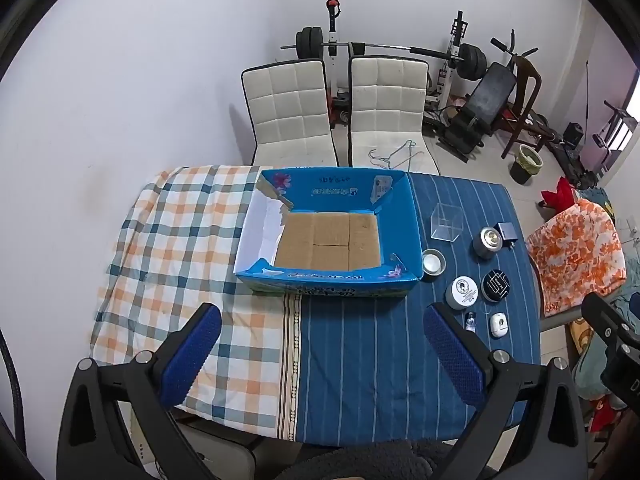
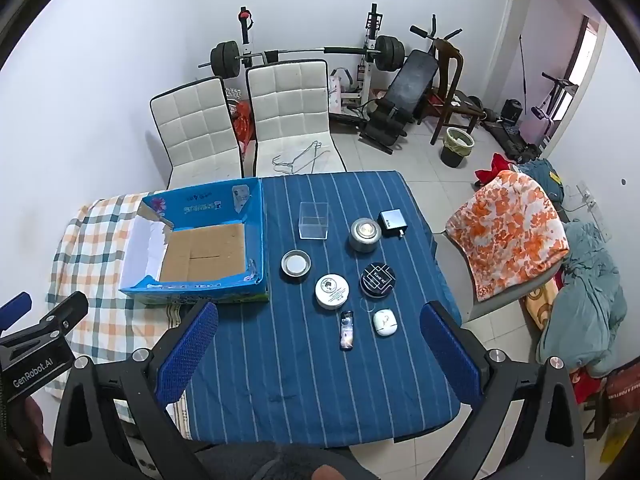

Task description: Organize rigid objects

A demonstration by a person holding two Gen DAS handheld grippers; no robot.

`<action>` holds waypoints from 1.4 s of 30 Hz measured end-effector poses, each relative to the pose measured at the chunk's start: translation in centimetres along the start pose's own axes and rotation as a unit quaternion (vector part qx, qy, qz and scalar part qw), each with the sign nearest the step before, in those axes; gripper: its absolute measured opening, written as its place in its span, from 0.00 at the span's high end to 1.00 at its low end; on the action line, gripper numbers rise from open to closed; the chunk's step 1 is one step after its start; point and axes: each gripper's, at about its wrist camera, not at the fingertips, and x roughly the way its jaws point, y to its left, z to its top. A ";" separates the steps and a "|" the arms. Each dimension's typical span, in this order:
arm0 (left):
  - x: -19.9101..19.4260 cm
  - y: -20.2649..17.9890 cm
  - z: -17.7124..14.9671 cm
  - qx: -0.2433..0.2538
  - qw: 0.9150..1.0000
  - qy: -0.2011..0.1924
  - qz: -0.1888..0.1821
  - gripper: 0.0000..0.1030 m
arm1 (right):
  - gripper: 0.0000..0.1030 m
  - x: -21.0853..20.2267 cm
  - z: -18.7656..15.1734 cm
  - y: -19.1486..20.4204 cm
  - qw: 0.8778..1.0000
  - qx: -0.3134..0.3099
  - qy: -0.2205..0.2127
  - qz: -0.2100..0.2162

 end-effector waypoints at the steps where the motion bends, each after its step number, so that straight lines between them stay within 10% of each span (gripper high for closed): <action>1: 0.0 0.0 0.0 0.000 1.000 0.000 0.000 0.00 | 0.00 0.0 -0.1 0.1 1.000 0.000 -0.001 -0.001; 42: -0.4 0.5 0.6 -0.013 1.000 -0.010 -0.001 0.00 | 0.00 0.2 0.7 1.3 1.000 -0.009 -0.011 0.007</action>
